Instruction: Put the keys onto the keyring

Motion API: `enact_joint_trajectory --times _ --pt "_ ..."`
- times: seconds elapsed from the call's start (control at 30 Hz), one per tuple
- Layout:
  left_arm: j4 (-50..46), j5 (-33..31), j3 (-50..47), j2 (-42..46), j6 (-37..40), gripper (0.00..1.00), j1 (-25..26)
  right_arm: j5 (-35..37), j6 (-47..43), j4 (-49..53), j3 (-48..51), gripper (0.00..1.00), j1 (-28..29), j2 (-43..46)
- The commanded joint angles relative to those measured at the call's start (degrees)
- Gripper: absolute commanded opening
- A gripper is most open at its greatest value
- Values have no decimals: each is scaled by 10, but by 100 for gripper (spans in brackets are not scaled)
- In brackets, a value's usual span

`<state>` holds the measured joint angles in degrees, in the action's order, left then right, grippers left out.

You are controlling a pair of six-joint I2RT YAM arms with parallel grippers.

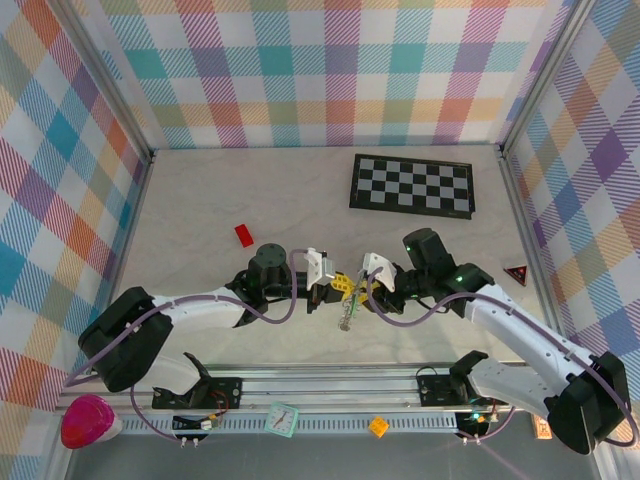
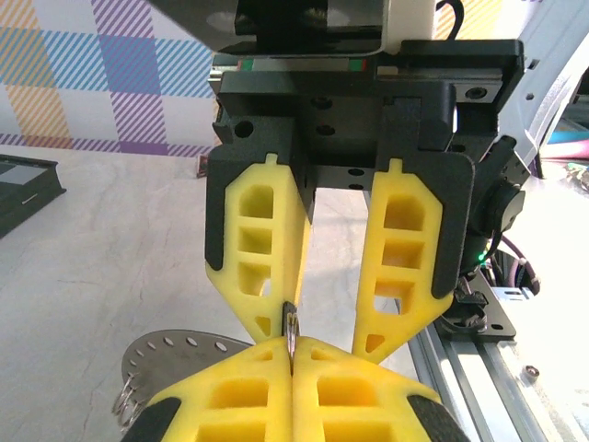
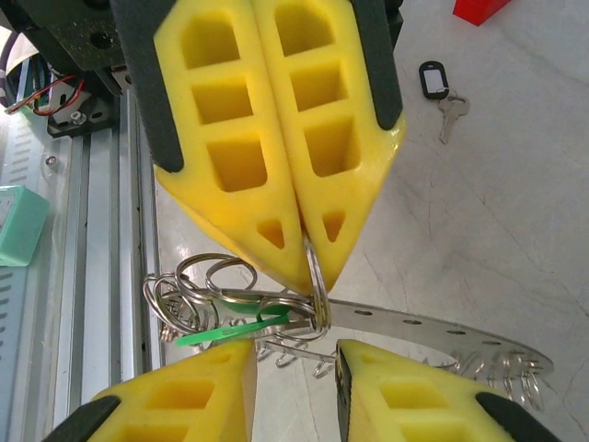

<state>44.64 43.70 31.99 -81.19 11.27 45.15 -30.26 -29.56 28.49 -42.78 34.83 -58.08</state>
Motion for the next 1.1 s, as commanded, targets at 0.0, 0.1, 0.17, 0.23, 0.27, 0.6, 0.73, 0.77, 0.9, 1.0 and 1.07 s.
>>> enact_joint_trajectory --times 0.0,0.1,0.17,0.23,0.27,0.6,0.73,0.77,0.9,1.0,1.07 --pt "56 20 -5 -6 -13 0 4 -5 5 -19 1 29 -1 6" --pt "57 20 -7 -6 -13 0 4 54 -2 -25 1 29 -1 9" --pt "55 18 -7 -5 -11 0 4 66 -15 -21 3 29 -1 19" --pt "50 18 -6 -5 -7 0 4 68 -19 -16 2 29 -1 27" --pt "48 18 -6 -5 -5 0 4 74 -24 -9 -1 29 -1 29" --pt "48 21 -2 -9 -6 0 4 -7 1 -6 -32 30 -1 15" --pt "54 23 -3 -10 -11 0 4 -15 21 -48 -17 28 -1 18" --pt "55 22 -2 -11 -12 0 4 -17 21 -51 -18 27 -1 14" --pt "62 24 -3 -12 -17 0 4 -21 20 -53 -16 20 -1 5" --pt "67 25 -3 -12 -19 0 4 -15 16 -50 -12 18 -1 4" --pt "67 25 -3 -13 -19 0 5 -9 13 -48 -9 18 -1 8"
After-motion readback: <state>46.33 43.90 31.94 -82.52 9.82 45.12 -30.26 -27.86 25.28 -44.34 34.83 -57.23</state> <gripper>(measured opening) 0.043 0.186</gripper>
